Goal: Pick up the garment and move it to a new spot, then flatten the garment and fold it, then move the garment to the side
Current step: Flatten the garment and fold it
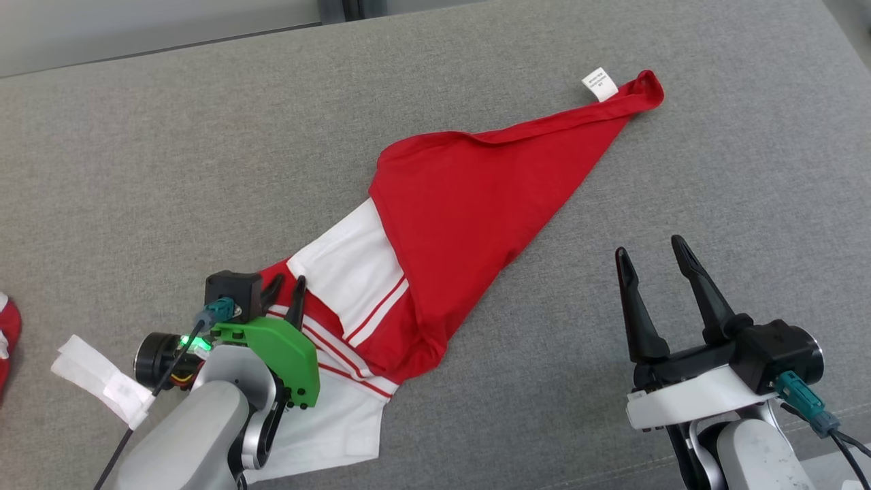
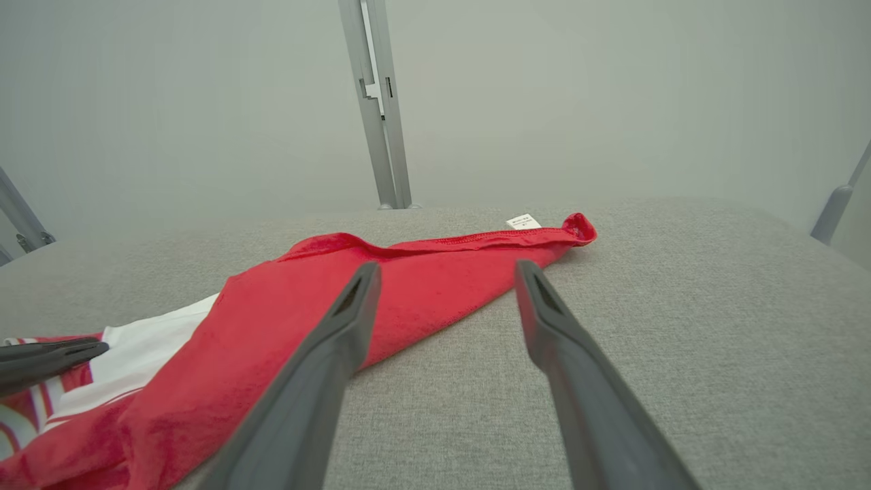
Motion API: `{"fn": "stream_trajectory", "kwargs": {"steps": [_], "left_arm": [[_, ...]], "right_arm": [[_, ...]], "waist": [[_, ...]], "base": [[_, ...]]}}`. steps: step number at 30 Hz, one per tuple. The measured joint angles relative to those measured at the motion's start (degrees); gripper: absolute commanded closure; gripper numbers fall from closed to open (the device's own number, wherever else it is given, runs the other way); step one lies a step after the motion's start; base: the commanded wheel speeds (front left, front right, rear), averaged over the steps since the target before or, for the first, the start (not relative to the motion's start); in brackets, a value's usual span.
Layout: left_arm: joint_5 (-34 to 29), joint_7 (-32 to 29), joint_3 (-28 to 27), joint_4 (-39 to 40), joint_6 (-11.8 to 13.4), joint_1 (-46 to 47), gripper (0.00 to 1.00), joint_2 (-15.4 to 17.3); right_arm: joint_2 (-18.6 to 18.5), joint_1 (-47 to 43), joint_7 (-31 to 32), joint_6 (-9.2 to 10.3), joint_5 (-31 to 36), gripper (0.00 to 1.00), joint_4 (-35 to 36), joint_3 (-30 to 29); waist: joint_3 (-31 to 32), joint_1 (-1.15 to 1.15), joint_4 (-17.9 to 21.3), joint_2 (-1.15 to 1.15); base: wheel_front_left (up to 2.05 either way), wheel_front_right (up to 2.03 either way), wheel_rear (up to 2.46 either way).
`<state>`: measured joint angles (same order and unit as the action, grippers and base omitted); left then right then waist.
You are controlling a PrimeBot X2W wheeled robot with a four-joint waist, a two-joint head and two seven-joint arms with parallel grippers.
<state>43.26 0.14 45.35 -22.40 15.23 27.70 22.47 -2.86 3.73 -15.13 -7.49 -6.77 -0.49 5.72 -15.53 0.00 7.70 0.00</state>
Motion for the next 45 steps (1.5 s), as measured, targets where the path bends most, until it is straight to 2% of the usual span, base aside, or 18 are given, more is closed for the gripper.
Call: {"fn": "stream_trajectory", "kwargs": {"steps": [5, 9, 10, 12, 18, 22, 28, 32, 35, 38, 41, 45], "left_arm": [[-0.1, -0.1, 0.5, -2.6, -1.3, 1.9, 0.52, -0.4], [-0.1, -0.1, 0.8, -5.3, -2.4, 3.3, 0.58, -1.2], [-0.1, 0.0, 0.9, -6.0, -2.7, 3.6, 0.67, -1.4], [-0.1, 0.0, 1.1, -6.8, -3.1, 4.0, 1.00, -1.8], [0.5, 0.6, 1.4, -8.6, -4.7, 4.4, 1.00, -2.6], [0.3, 4.7, 0.7, -8.8, -5.1, 5.0, 1.00, -3.0], [-1.5, 11.2, -2.3, -5.4, -3.8, 7.8, 1.00, -0.7], [-2.5, 13.9, -6.3, 0.7, -2.3, 9.2, 1.00, 1.9], [-1.5, 14.6, -9.5, 9.2, -4.2, 9.2, 1.00, 1.7], [-1.6, 14.8, -9.5, 15.5, -6.1, 7.7, 1.00, 1.1], [-0.5, 14.7, -6.6, 18.7, -8.8, 5.1, 1.00, -1.6], [0.8, 11.2, 0.7, 18.1, -13.3, 2.7, 1.00, -5.7]], "right_arm": [[0.0, 0.0, 0.0, -0.01, 0.1, 0.00, -0.1, 0.2], [0.0, 0.0, 0.0, -0.01, 0.2, 0.00, -0.2, 0.5], [0.0, 0.0, 0.0, -0.01, 0.2, 0.00, -0.2, 0.5], [0.0, 0.0, 0.0, 0.00, 0.2, 0.00, -0.2, 0.5], [0.0, -0.2, 0.0, -0.01, 0.2, 0.00, -0.4, 0.2], [0.0, -0.4, 0.0, -0.01, 0.2, 0.00, -0.4, 0.2], [-0.4, -0.5, 0.0, 0.00, 0.2, 0.00, -0.5, 1.2], [-0.7, -0.5, 0.0, 0.00, 0.1, 0.00, -0.7, 1.8], [-0.8, -0.5, 0.0, -0.01, 0.1, 0.00, -0.6, 1.6], [-1.1, -0.4, 0.0, 0.00, 0.1, 0.00, -0.6, 1.7], [-1.0, 0.0, 0.0, -0.01, 0.1, 0.00, -0.7, 2.0], [-0.9, 0.4, 0.0, 0.00, -0.1, 0.00, -0.9, 2.4]], "waist": [[0.4, 0.00, 0.0, 0.00], [0.5, 0.00, 0.2, 0.00], [0.5, 0.00, 0.3, 0.00], [0.6, 0.00, 0.4, 0.00], [1.0, 0.00, 0.5, 0.00], [1.5, 0.00, 0.0, 0.00], [2.6, 0.00, -1.5, 0.00], [3.4, 0.00, -2.8, 0.00], [3.6, 0.00, -3.7, 0.00], [3.3, 0.00, -4.5, 0.00], [2.7, 0.00, -4.7, 0.00], [2.0, 0.00, -4.5, 0.00]], "base": [[0.00, 0.00, 0.00], [0.00, 0.00, 0.00], [0.00, 0.00, 0.00], [0.00, 0.00, 0.00], [0.00, 0.00, 0.00], [0.00, 0.00, 0.00], [0.00, 0.00, 0.00], [0.00, 0.00, 0.00], [0.00, 0.00, 0.00], [0.00, 0.00, 0.00], [0.00, 0.00, 0.00], [0.00, 0.00, 0.00]]}}
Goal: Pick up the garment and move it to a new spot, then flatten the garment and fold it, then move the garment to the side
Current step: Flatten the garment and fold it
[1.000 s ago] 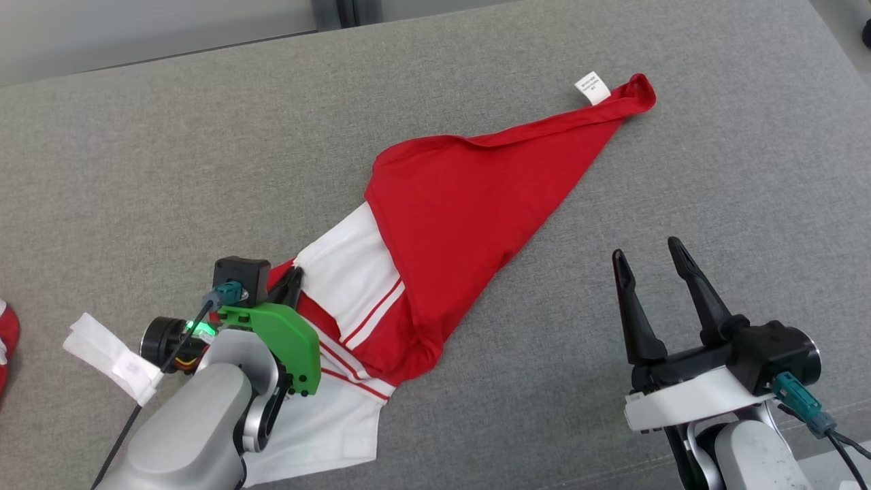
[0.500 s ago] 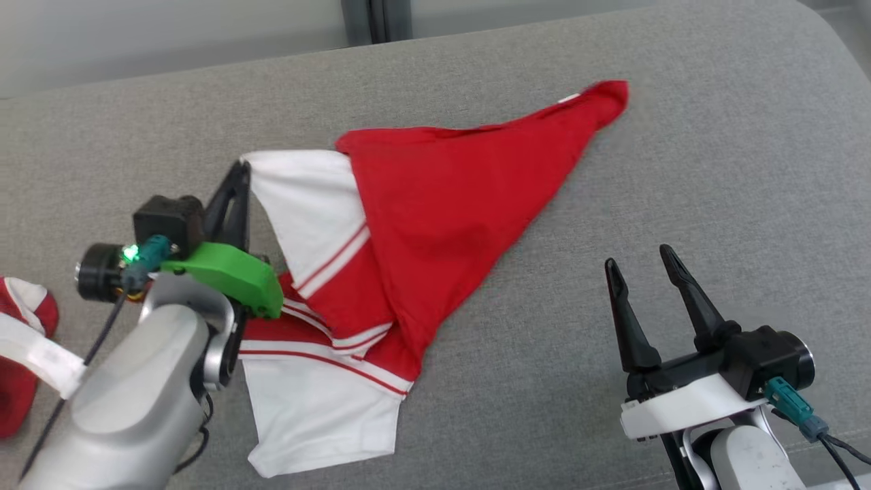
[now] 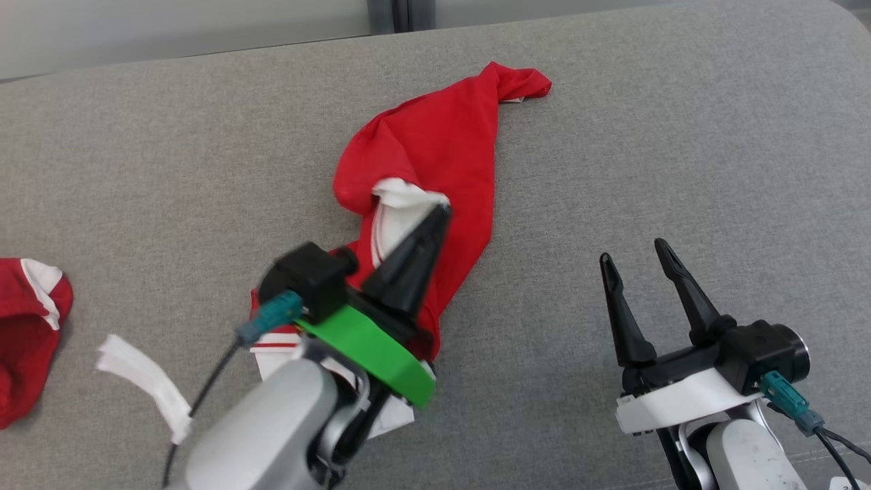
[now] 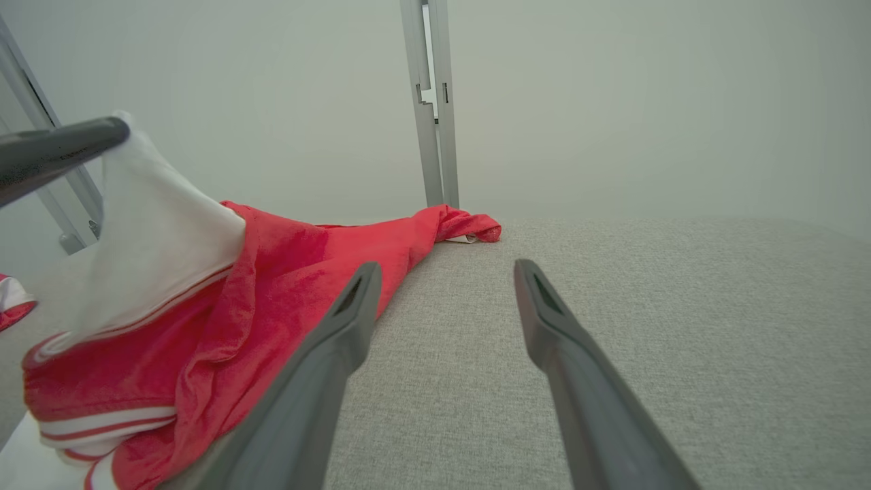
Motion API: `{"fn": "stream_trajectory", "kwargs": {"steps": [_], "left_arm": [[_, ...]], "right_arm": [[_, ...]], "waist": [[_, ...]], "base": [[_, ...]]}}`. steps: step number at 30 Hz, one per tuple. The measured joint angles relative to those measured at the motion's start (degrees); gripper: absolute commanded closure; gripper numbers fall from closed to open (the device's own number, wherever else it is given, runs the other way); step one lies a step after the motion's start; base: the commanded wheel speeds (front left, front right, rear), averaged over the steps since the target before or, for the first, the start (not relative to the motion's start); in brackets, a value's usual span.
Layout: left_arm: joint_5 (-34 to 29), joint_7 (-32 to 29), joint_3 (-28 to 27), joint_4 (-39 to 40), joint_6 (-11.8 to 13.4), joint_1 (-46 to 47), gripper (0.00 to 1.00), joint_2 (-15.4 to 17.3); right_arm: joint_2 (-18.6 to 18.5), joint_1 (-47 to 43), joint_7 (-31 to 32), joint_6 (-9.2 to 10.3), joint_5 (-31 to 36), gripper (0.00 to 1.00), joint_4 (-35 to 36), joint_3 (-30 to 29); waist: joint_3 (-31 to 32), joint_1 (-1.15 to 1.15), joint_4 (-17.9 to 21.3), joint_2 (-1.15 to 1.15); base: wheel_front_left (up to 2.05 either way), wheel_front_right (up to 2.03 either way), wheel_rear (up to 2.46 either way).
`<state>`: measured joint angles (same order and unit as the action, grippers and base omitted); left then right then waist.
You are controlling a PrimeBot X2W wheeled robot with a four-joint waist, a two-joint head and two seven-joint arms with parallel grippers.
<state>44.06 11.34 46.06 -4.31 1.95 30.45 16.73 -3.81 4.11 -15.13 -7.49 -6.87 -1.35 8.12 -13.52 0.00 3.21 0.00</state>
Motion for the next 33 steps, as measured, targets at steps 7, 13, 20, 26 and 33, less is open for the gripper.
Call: {"fn": "stream_trajectory", "kwargs": {"steps": [7, 13, 20, 26, 33], "left_arm": [[3.9, -4.7, 7.5, -6.9, -5.3, -3.8, 1.00, -4.7], [3.0, -4.1, 9.8, -14.1, -6.3, -4.1, 1.00, -5.7], [1.9, -1.0, 11.5, -22.0, -7.6, -2.9, 1.00, -9.5], [1.6, 1.2, 13.1, -26.4, -8.5, -1.0, 1.00, -12.2], [1.9, 2.5, 14.7, -28.9, -9.0, 1.0, 1.00, -13.4]], "right_arm": [[-0.3, 0.7, 0.0, 0.00, 0.3, 0.00, 0.2, 0.4], [-4.8, 4.8, 0.0, 0.00, 2.1, 0.00, -0.8, 6.1], [-11.2, 17.3, 0.0, -0.01, 2.9, 0.00, -8.7, 20.8], [-11.5, 30.0, 0.2, -0.01, -1.0, 0.00, -23.4, 33.1], [-8.1, 41.4, 2.3, -0.02, -5.8, 0.00, -36.1, 40.6]], "waist": [[-1.1, 0.00, 0.7, 0.00], [-1.8, 0.00, -0.3, 0.00], [-2.2, 0.00, -2.5, 0.00], [-2.1, 0.00, -4.8, 0.00], [-2.8, 0.00, -7.1, 0.00]], "base": [[0.00, 0.00, 0.00], [0.00, 0.00, 0.00], [0.00, 0.00, 0.00], [0.00, 0.00, 0.00], [0.00, 0.00, 0.00]]}}
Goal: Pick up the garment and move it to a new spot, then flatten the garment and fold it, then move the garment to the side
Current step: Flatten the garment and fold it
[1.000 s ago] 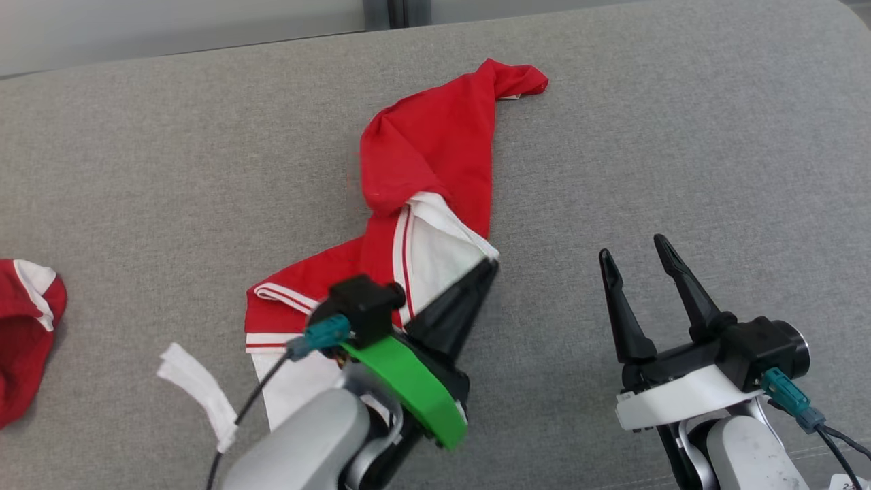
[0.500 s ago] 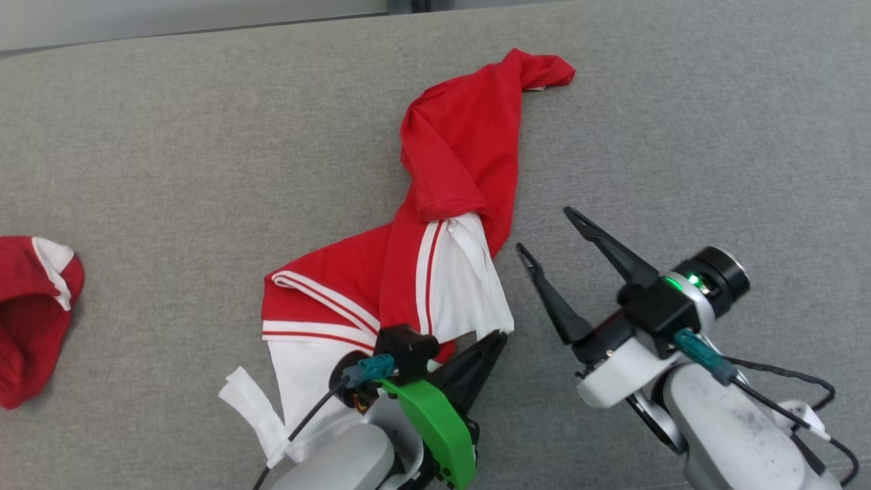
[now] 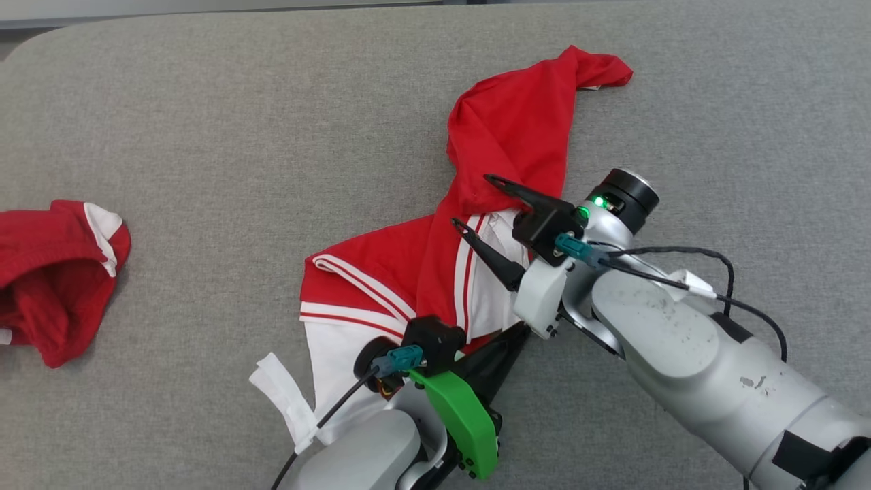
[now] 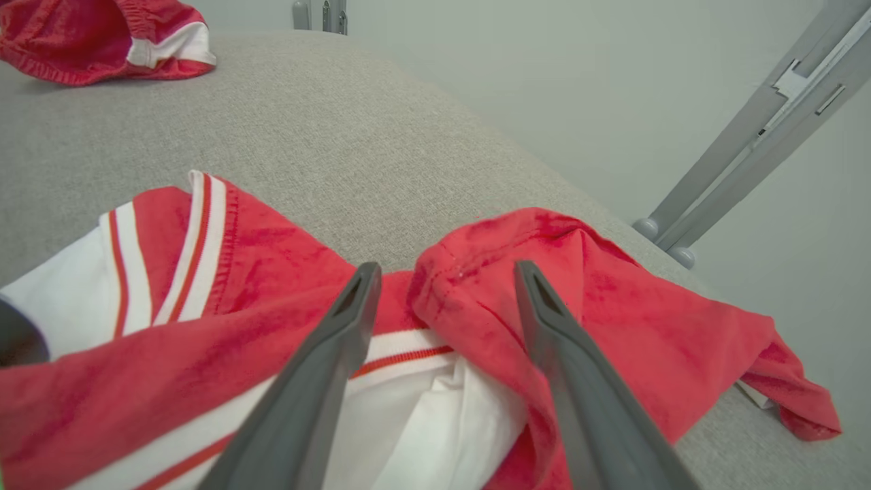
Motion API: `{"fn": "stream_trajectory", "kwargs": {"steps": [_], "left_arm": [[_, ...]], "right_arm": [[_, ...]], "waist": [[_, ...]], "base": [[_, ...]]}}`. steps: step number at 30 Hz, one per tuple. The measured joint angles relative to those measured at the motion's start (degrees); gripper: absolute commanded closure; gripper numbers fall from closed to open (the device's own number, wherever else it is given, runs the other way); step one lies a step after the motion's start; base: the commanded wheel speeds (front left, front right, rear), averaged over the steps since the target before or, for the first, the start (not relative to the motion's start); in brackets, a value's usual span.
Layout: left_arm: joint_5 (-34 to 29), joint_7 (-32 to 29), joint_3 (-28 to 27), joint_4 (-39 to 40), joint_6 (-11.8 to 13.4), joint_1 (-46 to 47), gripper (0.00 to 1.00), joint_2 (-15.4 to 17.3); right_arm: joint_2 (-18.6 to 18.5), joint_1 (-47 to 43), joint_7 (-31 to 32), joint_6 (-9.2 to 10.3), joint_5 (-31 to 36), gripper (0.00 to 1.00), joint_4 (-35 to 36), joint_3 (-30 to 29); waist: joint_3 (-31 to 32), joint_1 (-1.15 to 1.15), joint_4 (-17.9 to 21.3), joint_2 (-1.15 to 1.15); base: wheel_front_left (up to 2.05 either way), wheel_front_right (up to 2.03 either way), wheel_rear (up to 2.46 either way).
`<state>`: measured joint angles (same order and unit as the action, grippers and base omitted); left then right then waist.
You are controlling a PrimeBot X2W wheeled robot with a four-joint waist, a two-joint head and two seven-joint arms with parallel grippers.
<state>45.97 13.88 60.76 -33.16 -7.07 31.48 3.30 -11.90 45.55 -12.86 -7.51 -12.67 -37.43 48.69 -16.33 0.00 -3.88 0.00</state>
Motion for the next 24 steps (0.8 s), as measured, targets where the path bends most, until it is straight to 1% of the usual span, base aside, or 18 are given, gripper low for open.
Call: {"fn": "stream_trajectory", "kwargs": {"steps": [1, 2, 3, 4, 5, 7, 9, 11, 12, 15, 19, 21, 24], "left_arm": [[0.2, 0.2, 0.2, -0.2, 0.0, 0.1, 1.00, -0.1], [0.3, 0.3, 0.4, -0.4, 0.0, 0.3, 1.00, -0.1], [0.3, 0.3, 0.5, -0.7, -0.1, 0.5, 1.00, -0.1], [0.4, 0.4, 0.5, -0.8, -0.1, 0.7, 1.00, -0.2], [0.5, 0.6, 0.6, -1.0, -0.1, 0.8, 1.00, -0.2], [0.6, 0.8, 0.4, -1.2, -0.1, 1.0, 1.00, -0.3], [0.4, 0.9, -0.8, -1.1, 0.0, 1.1, 1.00, -0.3], [-0.4, 1.1, -3.8, 0.2, 0.8, 1.2, 1.00, -0.3], [-1.1, 1.1, -6.3, 1.9, 1.4, 1.2, 1.00, 0.2], [-3.9, 1.2, -14.5, 7.9, 3.2, 0.7, 1.00, 3.0], [-8.2, 1.2, -24.2, 16.9, 5.1, -2.3, 1.00, 7.8], [-10.5, 1.2, -28.0, 21.2, 5.8, -3.5, 1.00, 9.5], [-12.7, 1.2, -32.0, 25.4, 6.7, -5.5, 1.00, 11.0]], "right_arm": [[0.3, 1.0, 0.3, 0.00, -0.5, 0.00, -1.2, 0.7], [0.5, 2.0, 0.3, 0.00, -1.1, 0.06, -2.7, 1.4], [0.8, 3.0, 0.4, 0.00, -1.7, 0.50, -4.0, 2.2], [1.0, 3.5, 0.4, 0.00, -2.1, 0.56, -4.9, 2.7], [1.2, 4.2, 0.3, 0.00, -2.6, 1.00, -6.0, 3.1], [1.5, 5.4, -0.6, 0.00, -3.2, 1.00, -7.6, 2.5], [1.8, 6.1, -1.4, 0.00, -3.7, 1.00, -8.4, 0.2], [1.7, 6.2, -1.9, 0.00, -4.4, 1.00, -8.5, -3.0], [1.4, 6.0, -2.0, 0.00, -4.5, 1.00, -8.4, -5.0], [-0.6, 3.9, -2.1, 0.00, -4.7, 1.00, -5.2, -12.6], [-3.3, -2.8, -2.2, 0.00, -2.9, 1.00, 0.8, -23.7], [-4.0, -7.2, -2.2, 0.00, -1.5, 1.00, 4.0, -29.1], [-3.8, -13.8, -2.2, 0.00, -0.1, 1.00, 7.7, -35.8]], "waist": [[-0.1, 0.00, -0.2, 0.00], [-0.3, 0.00, -0.5, 0.00], [-0.5, 0.00, -0.7, 0.00], [-0.6, 0.00, -0.9, 0.00], [-0.7, 0.00, -1.1, 0.00], [-0.9, 0.00, -1.4, 0.00], [-0.8, 0.00, -1.4, 0.00], [-0.6, 0.00, -1.1, 0.00], [-0.4, 0.00, -0.8, 0.00], [0.1, 0.00, 0.3, 0.00], [0.9, 0.00, 2.1, 0.00], [1.4, 0.00, 3.1, 0.00], [2.2, 0.00, 4.3, 0.00]], "base": [[0.00, 0.00, 0.00], [0.00, 0.00, 0.00], [0.00, 0.00, 0.00], [0.00, 0.00, 0.00], [0.00, 0.00, 0.00], [0.00, 0.00, 0.00], [0.00, 0.00, 0.00], [0.00, 0.00, 0.00], [0.00, 0.00, 0.00], [0.00, 0.00, 0.00], [0.00, 0.00, 0.00], [0.00, 0.00, 0.00], [0.00, 0.00, 0.00]]}}
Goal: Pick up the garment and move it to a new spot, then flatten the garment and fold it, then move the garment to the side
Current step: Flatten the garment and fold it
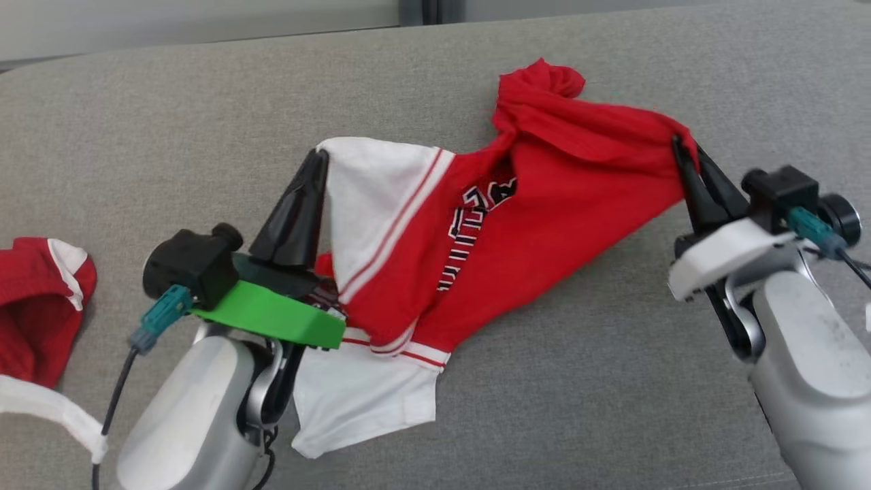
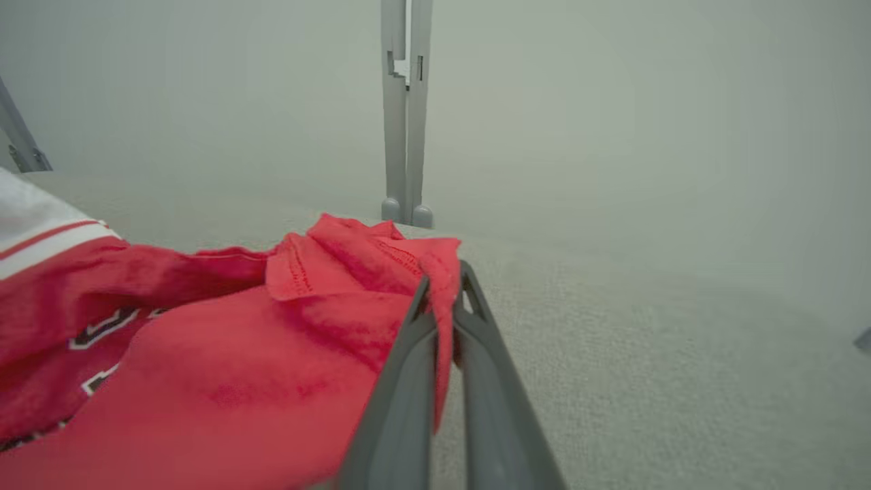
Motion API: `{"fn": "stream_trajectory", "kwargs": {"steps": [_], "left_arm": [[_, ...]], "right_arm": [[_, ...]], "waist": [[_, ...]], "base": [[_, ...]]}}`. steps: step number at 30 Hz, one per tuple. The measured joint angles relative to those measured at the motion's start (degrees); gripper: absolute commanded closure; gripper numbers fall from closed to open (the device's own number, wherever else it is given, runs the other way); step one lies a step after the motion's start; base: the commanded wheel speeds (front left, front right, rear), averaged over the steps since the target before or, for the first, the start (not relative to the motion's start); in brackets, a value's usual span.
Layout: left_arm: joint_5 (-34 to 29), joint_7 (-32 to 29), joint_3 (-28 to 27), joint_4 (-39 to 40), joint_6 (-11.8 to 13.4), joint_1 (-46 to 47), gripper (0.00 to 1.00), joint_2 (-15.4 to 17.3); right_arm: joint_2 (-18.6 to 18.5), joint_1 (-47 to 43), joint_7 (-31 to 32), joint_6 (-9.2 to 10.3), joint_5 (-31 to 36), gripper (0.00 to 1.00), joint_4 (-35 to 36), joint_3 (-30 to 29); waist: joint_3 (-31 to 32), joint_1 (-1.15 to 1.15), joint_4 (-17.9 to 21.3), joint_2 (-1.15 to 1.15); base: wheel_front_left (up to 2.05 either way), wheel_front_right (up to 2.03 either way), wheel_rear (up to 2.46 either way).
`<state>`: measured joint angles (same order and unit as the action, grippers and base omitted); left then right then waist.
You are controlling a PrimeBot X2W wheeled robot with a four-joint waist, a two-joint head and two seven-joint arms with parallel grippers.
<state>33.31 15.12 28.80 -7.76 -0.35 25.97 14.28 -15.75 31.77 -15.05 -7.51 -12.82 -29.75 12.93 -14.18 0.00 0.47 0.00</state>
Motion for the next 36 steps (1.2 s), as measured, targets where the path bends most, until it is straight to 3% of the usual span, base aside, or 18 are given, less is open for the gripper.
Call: {"fn": "stream_trajectory", "kwargs": {"steps": [9, 19, 20, 21, 25, 30, 33, 36], "left_arm": [[-3.6, 0.0, -5.3, 5.2, 2.4, -5.7, 1.00, 1.7], [-8.4, 0.0, -9.2, 6.5, 5.4, -7.6, 1.00, 2.9], [-8.4, 0.0, -9.4, 6.4, 5.5, -7.7, 1.00, 2.8], [-8.5, 0.0, -9.4, 6.2, 5.5, -7.7, 1.00, 2.7], [-9.2, 0.0, -8.7, 4.8, 5.5, -7.7, 1.00, 2.6], [-9.3, 0.0, -7.7, 3.6, 5.3, -7.3, 1.00, 2.0], [-9.6, 0.0, -7.0, 3.1, 4.8, -6.0, 1.00, 1.5], [-9.8, 0.0, -6.0, 2.5, 4.1, -4.6, 1.00, 0.7]], "right_arm": [[4.9, -20.2, 0.0, 0.00, 5.2, 1.00, 7.9, -15.0], [10.1, -33.2, 7.3, -0.01, 12.1, 1.00, 16.7, -25.7], [10.5, -33.7, 8.3, -0.01, 12.5, 0.17, 17.1, -26.0], [10.6, -34.0, 9.2, -0.01, 12.5, 0.00, 17.3, -25.9], [10.5, -34.4, 11.8, -0.01, 12.1, 0.00, 20.4, -25.2], [6.7, -32.5, 15.7, 0.00, 8.5, 0.00, 26.5, -25.1], [4.5, -26.1, 17.7, 0.00, 5.5, 0.00, 28.5, -23.7], [3.3, -18.6, 19.2, 0.01, 4.3, 0.00, 25.9, -20.7]], "waist": [[1.9, 0.00, 3.6, 0.00], [2.1, 0.00, 7.7, 0.00], [2.1, 0.00, 7.9, 0.00], [2.1, 0.00, 8.1, 0.00], [1.9, 0.00, 7.9, 0.00], [1.3, 0.00, 6.6, 0.00], [0.5, 0.00, 5.6, 0.00], [-0.4, 0.00, 4.7, 0.00]], "base": [[0.00, 0.00, 0.00], [0.00, 0.00, 0.00], [0.00, 0.00, 0.00], [0.00, 0.00, 0.00], [0.00, 0.00, 0.00], [0.00, 0.00, 0.00], [0.00, 0.00, 0.00], [0.00, 0.00, 0.00]]}}
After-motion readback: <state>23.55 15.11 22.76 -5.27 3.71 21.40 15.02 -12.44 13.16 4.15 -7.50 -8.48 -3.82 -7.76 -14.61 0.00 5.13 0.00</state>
